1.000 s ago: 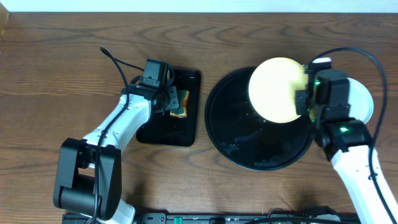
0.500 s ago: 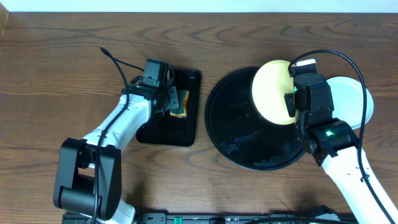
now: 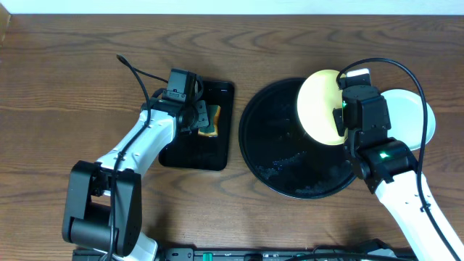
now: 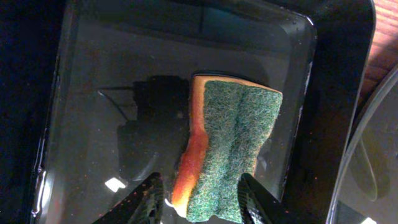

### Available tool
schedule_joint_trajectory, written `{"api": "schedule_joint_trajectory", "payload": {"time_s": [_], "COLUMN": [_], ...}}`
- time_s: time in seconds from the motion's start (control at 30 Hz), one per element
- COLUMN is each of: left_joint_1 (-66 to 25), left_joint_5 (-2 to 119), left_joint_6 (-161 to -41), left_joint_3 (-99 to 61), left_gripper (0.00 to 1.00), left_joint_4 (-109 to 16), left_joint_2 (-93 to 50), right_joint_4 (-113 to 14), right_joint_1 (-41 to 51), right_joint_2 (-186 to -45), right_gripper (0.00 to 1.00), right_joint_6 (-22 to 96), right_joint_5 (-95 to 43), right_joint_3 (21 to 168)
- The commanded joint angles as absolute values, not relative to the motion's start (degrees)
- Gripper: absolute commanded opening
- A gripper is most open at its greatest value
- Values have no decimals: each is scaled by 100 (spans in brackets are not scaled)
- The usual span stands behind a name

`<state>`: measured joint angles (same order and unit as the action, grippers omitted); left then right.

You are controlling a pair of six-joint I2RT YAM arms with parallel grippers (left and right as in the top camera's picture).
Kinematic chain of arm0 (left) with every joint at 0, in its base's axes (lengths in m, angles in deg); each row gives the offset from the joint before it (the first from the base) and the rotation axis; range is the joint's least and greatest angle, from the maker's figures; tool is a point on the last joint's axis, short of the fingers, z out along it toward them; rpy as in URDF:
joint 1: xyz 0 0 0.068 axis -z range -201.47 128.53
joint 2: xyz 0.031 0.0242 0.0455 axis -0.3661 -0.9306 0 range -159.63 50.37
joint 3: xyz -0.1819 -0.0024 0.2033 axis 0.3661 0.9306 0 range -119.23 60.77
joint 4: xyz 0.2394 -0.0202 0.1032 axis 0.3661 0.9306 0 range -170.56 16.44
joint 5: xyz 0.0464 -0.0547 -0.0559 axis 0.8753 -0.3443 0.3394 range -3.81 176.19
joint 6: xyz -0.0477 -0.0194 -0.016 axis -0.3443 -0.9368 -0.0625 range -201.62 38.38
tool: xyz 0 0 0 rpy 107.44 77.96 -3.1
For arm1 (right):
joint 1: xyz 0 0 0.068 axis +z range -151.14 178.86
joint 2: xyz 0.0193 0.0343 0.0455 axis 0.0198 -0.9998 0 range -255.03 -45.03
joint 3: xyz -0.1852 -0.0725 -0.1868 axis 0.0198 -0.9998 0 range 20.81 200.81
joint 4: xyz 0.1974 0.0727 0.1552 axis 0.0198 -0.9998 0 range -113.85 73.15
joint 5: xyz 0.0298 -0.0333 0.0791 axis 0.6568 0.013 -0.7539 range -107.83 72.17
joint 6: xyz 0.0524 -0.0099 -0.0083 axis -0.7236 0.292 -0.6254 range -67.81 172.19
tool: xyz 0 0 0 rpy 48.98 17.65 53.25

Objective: Clean dirty plates on tray and stack at the side
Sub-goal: 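Lift the yellow plate with the right gripper and tilt it up, then carry the yellow plate right and set it on the green plate stack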

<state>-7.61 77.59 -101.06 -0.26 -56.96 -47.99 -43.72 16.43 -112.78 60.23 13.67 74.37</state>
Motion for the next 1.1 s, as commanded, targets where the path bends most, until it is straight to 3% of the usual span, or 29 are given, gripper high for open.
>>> {"api": "schedule_joint_trajectory", "payload": {"time_s": [0.0,0.2,0.4,0.6,1.07], "left_joint_1": [-780,-780,-780,-780,-780], "left_joint_5": [7816,7816,7816,7816,7814], "left_joint_6": [-10047,-10047,-10047,-10047,-10049], "left_joint_3": [18,18,18,18,18], "left_gripper": [40,40,40,40,40], "left_joint_4": [-5686,-5683,-5681,-5679,-5679], "left_joint_2": [-4762,-4762,-4762,-4762,-4762], "right_joint_4": [-4342,-4329,-4274,-4147,-3793], "right_joint_1": [1671,1144,41,-1103,-2766], "right_joint_2": [-11212,-11492,-12165,-12666,-12757], "right_gripper": [1,1,1,1,1], "right_joint_6": [5979,5297,3990,3260,2692], "right_joint_5": [1514,1514,1402,211,-394], "right_joint_3": [7437,7435,7435,7435,7435]}}
